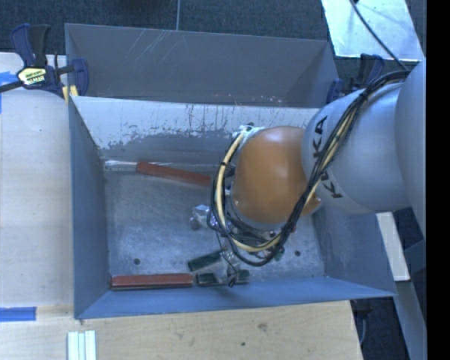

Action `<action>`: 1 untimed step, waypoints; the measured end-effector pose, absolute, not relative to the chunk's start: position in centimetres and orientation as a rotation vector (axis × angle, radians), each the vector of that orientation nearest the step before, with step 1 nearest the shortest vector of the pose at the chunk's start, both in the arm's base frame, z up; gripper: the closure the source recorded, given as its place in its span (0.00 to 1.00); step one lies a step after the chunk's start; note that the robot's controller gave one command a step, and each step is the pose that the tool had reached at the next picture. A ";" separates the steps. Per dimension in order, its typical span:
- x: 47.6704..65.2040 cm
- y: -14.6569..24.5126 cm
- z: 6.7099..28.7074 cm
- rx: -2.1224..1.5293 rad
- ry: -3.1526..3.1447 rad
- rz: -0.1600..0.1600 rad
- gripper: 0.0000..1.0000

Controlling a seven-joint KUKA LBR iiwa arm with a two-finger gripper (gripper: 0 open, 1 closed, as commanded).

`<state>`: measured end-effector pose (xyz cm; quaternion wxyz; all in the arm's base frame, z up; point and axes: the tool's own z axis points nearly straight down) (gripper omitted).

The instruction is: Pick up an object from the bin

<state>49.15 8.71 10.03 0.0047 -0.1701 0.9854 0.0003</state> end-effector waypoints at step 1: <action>49.0 8.4 7.0 -0.673 3.067 -0.001 0.00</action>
Offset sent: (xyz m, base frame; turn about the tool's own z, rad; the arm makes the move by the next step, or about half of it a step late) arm -0.0019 -0.0025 -0.0303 -0.0907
